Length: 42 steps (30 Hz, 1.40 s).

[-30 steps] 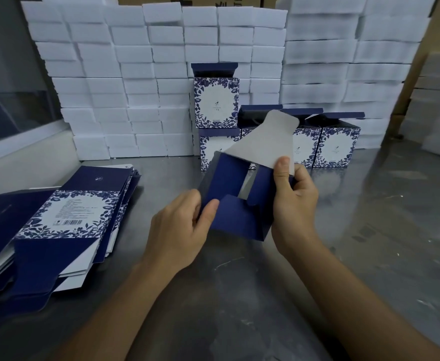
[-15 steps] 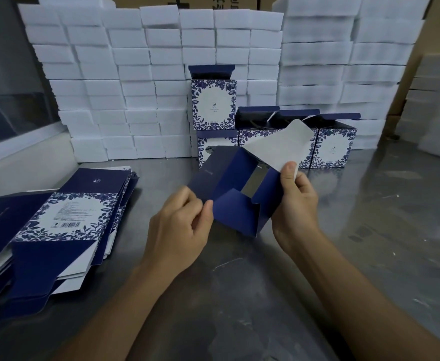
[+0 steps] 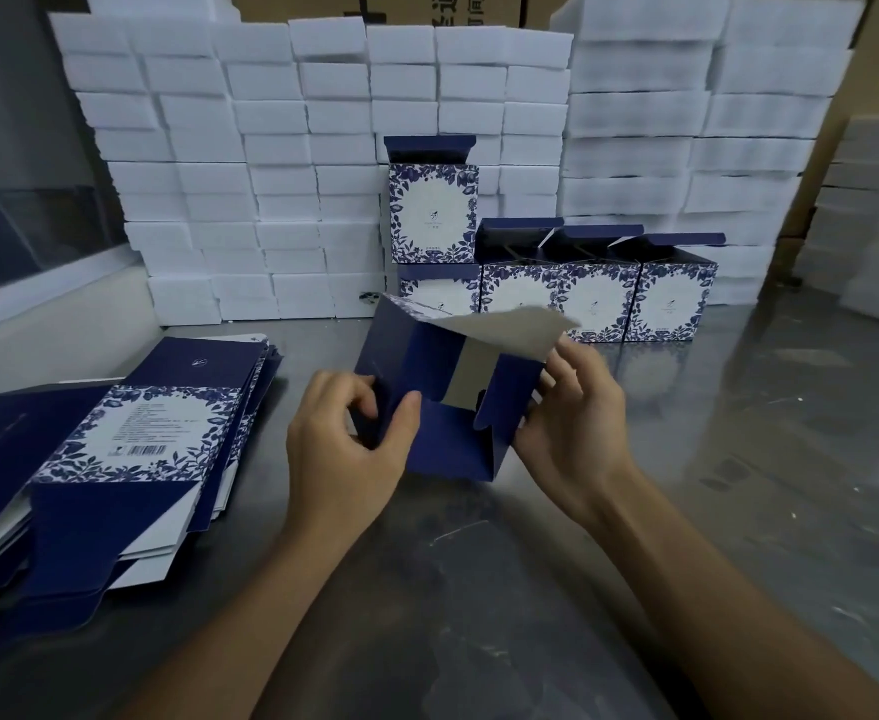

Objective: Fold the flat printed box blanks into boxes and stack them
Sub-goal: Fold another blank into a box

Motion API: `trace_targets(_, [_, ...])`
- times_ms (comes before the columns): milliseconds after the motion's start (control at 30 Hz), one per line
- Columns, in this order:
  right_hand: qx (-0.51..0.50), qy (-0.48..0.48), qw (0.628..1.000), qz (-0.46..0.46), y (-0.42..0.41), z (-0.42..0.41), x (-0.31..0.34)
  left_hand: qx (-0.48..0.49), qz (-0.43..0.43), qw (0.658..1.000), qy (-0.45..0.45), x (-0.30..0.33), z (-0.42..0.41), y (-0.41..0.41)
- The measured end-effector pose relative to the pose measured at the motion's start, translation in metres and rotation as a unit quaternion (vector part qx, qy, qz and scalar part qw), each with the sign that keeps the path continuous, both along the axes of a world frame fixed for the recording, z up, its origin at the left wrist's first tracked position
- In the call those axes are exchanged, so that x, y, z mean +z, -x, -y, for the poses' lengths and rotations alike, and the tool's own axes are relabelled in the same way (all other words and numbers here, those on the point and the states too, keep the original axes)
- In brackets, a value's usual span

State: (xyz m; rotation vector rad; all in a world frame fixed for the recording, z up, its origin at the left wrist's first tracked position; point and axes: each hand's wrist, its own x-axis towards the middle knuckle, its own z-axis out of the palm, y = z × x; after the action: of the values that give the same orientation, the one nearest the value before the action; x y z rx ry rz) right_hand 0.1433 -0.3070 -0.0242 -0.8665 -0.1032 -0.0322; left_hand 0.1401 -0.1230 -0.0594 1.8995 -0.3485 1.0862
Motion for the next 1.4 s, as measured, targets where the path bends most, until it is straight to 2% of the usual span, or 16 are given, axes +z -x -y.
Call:
trace_targets(133, [0.002,0.114,0.993,0.043,0.000,-0.002,-0.003,-0.010,-0.057,0.998,0.036,0.000,0.001,-0.001])
trace_targets(333, [-0.090,0.232,0.962,0.117,-0.001,-0.006,-0.009,-0.023,-0.125,0.992,0.009,0.001,0.004,0.000])
trace_targets(467, [-0.184,0.358,0.895,0.193,-0.001,-0.010,-0.012,-0.051,-0.136,0.989,0.000,0.001,0.006,0.002])
trace_targets(600, [-0.232,0.419,0.844,0.242,0.001,-0.018,-0.018,-0.048,-0.091,0.994,0.022,0.002,0.009,0.003])
trace_targets(767, [-0.250,0.424,0.828,0.270,0.002,-0.025,-0.024,-0.006,-0.040,0.999,0.006,0.007,0.007,0.004])
trace_targets(1167, [-0.265,0.435,0.817,0.271,-0.002,-0.022,-0.024,0.009,-0.029,1.000,0.004,0.009,0.008,0.002])
trace_targets(1400, [-0.250,0.427,0.830,0.257,-0.005,-0.015,-0.021,0.005,-0.019,1.000,-0.002,0.008,0.006,-0.001])
